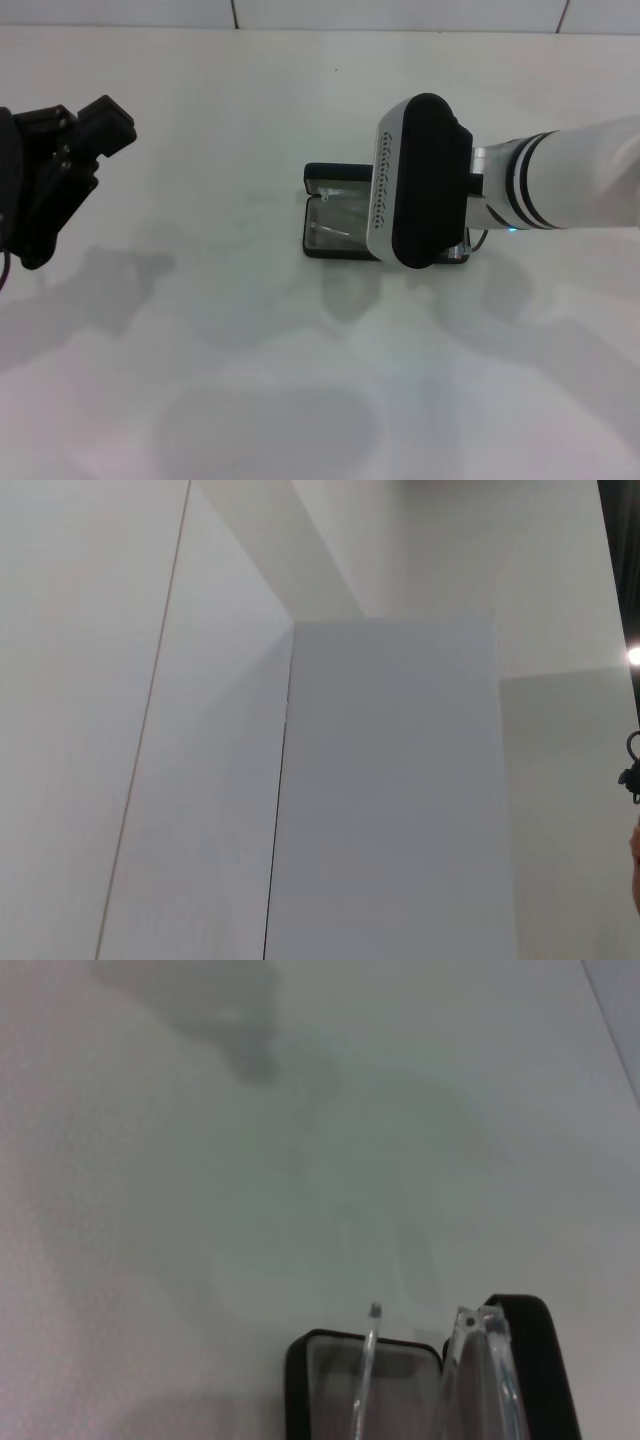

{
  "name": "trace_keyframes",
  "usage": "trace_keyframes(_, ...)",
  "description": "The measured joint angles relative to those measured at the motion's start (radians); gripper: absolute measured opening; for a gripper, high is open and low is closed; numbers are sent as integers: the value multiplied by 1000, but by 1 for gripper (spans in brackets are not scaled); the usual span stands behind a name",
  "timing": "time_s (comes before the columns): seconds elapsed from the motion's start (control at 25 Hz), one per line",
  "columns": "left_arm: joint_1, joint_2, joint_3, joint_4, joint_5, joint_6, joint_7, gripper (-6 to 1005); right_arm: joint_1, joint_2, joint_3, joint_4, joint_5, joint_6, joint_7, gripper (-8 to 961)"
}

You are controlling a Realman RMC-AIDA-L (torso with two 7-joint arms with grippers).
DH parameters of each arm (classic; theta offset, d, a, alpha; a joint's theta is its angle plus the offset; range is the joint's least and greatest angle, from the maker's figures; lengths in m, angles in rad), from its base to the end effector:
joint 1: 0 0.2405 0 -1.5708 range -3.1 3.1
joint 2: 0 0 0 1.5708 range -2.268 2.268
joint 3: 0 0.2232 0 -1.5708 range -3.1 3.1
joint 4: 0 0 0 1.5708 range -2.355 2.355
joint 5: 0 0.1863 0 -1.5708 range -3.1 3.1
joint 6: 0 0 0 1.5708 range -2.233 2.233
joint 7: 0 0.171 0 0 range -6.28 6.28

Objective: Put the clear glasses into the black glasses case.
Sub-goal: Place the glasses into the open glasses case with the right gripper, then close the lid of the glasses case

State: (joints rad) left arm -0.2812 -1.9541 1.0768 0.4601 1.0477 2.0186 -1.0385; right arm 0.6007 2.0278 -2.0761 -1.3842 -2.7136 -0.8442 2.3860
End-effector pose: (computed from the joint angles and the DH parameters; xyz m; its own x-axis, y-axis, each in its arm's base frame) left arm -0.1894 0.2295 0.0754 0.3662 -0.0756 0.9275 0.2742 -0.9437 -0.1851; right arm 0.1054 0.3308 -0.0933 0.9201 0.1691 0.3533 0.3249 -0.8332 -0.4474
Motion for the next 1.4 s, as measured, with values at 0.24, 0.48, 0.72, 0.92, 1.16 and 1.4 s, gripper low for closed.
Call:
trace_keyframes(0.24,3,-1,0,0,0,0,0,53,-1,0,0,7,0,8,12,123)
trace_keyframes(0.48,4,-2,0,0,0,0,0,53,0,0,-3,8,-14,8,16,124)
trace_keyframes(0.72,4,-2,0,0,0,0,0,53,-4,0,-6,-3,-35,8,16,124)
trace_keyframes(0.92,4,-2,-1,0,0,0,1,54,-7,0,-12,-11,-44,6,16,160)
trace_keyframes(1.16,7,-2,-2,0,0,0,3,54,-9,0,-14,-21,-51,-1,16,220)
trace_keyframes(1.4,11,-2,-2,-1,0,0,12,54,-25,0,-31,-52,-51,-7,16,216)
